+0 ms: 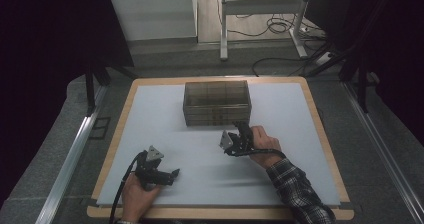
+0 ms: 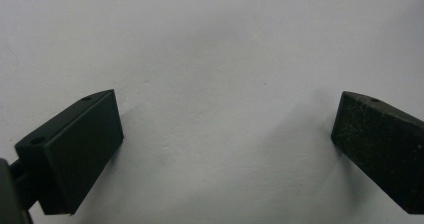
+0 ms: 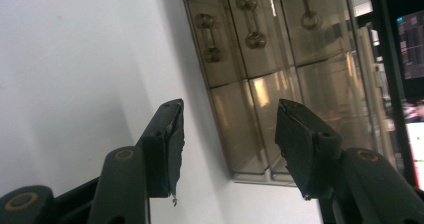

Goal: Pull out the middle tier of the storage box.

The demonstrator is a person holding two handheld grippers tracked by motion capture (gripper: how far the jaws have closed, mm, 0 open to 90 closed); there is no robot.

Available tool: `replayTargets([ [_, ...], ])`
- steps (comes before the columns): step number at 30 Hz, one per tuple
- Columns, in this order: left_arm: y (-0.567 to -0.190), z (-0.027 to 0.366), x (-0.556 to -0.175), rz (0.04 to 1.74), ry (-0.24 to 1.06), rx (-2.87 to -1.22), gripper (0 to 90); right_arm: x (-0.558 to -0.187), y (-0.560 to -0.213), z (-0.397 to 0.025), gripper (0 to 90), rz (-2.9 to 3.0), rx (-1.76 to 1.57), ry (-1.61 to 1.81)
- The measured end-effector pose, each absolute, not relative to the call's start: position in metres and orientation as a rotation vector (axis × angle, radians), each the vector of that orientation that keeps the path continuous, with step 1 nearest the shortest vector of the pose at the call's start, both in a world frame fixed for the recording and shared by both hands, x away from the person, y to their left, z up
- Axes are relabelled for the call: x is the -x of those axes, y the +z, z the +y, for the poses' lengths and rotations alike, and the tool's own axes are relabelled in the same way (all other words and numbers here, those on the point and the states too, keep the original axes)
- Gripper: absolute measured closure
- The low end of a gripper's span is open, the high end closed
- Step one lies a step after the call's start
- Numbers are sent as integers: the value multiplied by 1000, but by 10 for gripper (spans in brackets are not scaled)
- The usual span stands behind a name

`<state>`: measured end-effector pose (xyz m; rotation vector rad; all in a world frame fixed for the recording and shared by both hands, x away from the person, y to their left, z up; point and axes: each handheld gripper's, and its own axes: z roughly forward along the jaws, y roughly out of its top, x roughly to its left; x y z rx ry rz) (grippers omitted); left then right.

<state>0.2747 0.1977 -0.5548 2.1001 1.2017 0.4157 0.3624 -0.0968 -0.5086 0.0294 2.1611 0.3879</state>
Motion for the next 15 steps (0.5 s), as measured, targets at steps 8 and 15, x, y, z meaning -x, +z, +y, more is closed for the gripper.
replayTargets([
  [8, -555, 198, -275, 1201, 415, -2101, 0, -365, -512, -86, 490, 2104, 36, 308],
  [15, -555, 198, -275, 1199, 415, -2105, 0, -368, -516, -77, 533, 2063, 86, 248],
])
